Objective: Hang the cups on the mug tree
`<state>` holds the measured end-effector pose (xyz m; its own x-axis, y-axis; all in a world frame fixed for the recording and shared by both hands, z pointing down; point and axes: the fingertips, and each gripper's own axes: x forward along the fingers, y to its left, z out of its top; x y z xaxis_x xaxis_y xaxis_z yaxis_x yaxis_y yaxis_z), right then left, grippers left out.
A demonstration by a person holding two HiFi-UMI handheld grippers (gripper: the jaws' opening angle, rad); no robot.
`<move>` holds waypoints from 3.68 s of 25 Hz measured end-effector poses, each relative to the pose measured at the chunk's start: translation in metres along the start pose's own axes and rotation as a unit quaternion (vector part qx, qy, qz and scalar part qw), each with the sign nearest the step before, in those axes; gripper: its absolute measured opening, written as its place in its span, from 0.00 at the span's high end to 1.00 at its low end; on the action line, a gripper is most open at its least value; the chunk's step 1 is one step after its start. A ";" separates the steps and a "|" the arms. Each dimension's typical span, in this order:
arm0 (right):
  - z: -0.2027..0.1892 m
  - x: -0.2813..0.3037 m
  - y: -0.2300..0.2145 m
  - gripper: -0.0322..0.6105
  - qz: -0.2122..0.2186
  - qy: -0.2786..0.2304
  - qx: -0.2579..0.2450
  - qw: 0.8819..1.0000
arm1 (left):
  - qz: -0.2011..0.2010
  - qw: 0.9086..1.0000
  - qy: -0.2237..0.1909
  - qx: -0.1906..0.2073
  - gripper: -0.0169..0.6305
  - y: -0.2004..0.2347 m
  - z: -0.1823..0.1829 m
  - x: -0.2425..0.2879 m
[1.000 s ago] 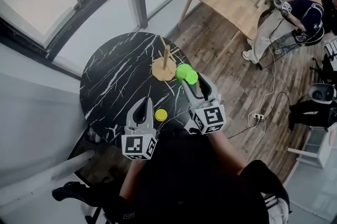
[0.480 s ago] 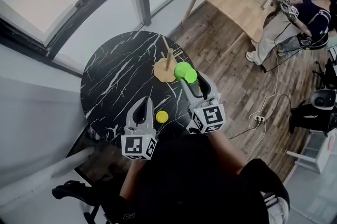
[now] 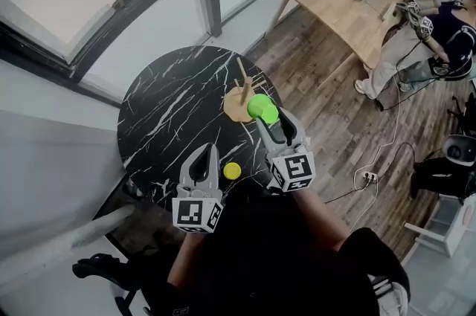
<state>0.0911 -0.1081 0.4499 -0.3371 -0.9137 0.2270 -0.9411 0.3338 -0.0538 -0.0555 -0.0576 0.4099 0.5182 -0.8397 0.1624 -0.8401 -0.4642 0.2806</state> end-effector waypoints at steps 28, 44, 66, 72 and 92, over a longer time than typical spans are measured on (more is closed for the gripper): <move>-0.038 0.036 -0.005 0.61 0.010 0.034 -0.011 0.999 | 0.017 1.000 0.000 -0.005 0.98 0.003 -0.002 0.008; -0.049 0.038 -0.001 0.59 0.009 0.043 -0.012 0.999 | 0.023 1.000 -0.005 -0.008 0.98 0.006 0.004 -0.003; -0.001 -0.037 0.023 0.65 -0.011 -0.035 -0.007 0.999 | 0.020 0.999 -0.047 -0.001 0.98 0.012 0.015 -0.054; -0.002 -0.055 0.052 0.78 -0.007 -0.040 0.002 0.999 | 0.030 0.998 -0.050 0.001 0.98 0.025 0.014 -0.080; -0.038 -0.078 0.142 0.96 -0.009 -0.023 0.018 1.000 | 0.034 0.999 -0.006 0.032 0.98 0.077 -0.029 -0.152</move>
<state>-0.0158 0.0193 0.4613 -0.3196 -0.9295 0.1842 -0.9473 0.3088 -0.0852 -0.1943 0.0429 0.4345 0.4576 -0.8731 0.1681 -0.8822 -0.4223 0.2081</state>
